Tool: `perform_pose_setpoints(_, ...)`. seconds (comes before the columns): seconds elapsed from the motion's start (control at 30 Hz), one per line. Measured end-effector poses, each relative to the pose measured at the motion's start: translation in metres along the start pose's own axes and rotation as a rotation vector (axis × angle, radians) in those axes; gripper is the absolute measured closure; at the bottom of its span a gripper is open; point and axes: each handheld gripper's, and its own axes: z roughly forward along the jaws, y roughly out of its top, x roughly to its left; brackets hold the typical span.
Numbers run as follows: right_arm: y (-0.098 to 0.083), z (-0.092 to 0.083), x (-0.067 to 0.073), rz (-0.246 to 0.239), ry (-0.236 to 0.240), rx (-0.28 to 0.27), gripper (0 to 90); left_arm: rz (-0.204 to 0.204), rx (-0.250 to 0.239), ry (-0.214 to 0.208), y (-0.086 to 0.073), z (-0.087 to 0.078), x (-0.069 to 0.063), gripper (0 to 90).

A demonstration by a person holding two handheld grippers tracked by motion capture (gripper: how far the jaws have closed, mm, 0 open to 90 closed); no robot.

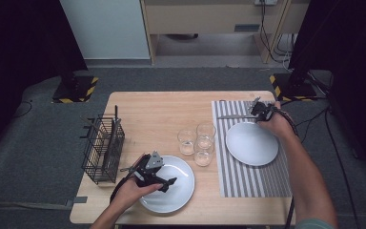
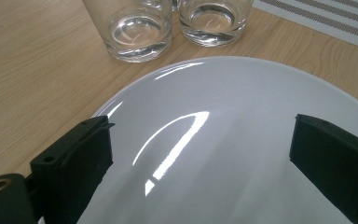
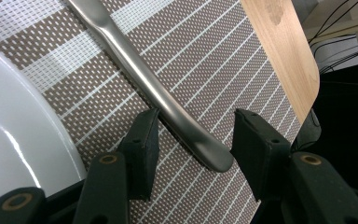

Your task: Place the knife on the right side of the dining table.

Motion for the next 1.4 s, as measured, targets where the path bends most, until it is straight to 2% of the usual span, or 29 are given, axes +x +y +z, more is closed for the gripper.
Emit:
perform_pose_setpoints(0.4, 0.000, 0.001, -0.002, 0.000, -0.009, -0.009, 51.0, 0.006, 0.002, -0.001, 0.000, 0.002, -0.001, 5.0)
perform_pose_setpoints(0.6, 0.001, 0.000, -0.002, 0.021, -0.010, -0.013, 49.0, 0.003, 0.001, 0.000, 0.000, 0.001, -0.001, 5.0)
perform_pose_setpoints(0.87, 0.002, -0.006, -0.003, 0.095, 0.004, -0.058, 44.7, 0.011, 0.004, -0.004, 0.001, 0.002, -0.003, 5.0)
perform_pose_setpoints(0.93, 0.001, -0.008, -0.003, 0.131, 0.009, -0.074, 42.2, 0.013, 0.003, -0.004, 0.001, 0.001, -0.003, 5.0)
perform_pose_setpoints(1.1, 0.000, -0.011, -0.004, 0.170, 0.017, -0.089, 38.3, 0.015, 0.000, 0.000, 0.001, -0.001, -0.003, 5.0)
perform_pose_setpoints(1.13, 0.001, -0.013, -0.004, 0.209, 0.025, -0.103, 35.8, 0.016, -0.001, 0.001, 0.001, -0.001, -0.002, 5.0)
perform_pose_setpoints(1.23, 0.002, -0.015, -0.004, 0.235, 0.037, -0.101, 32.0, 0.016, 0.000, 0.003, 0.001, -0.002, -0.002, 5.0)
perform_pose_setpoints(1.33, 0.004, -0.019, -0.003, 0.296, 0.040, -0.127, 29.3, 0.019, 0.001, 0.003, 0.000, -0.002, -0.002, 5.0)
perform_pose_setpoints(1.4, 0.004, -0.020, -0.003, 0.314, 0.045, -0.133, 28.4, 0.022, 0.001, 0.002, 0.000, -0.002, -0.003, 5.0)
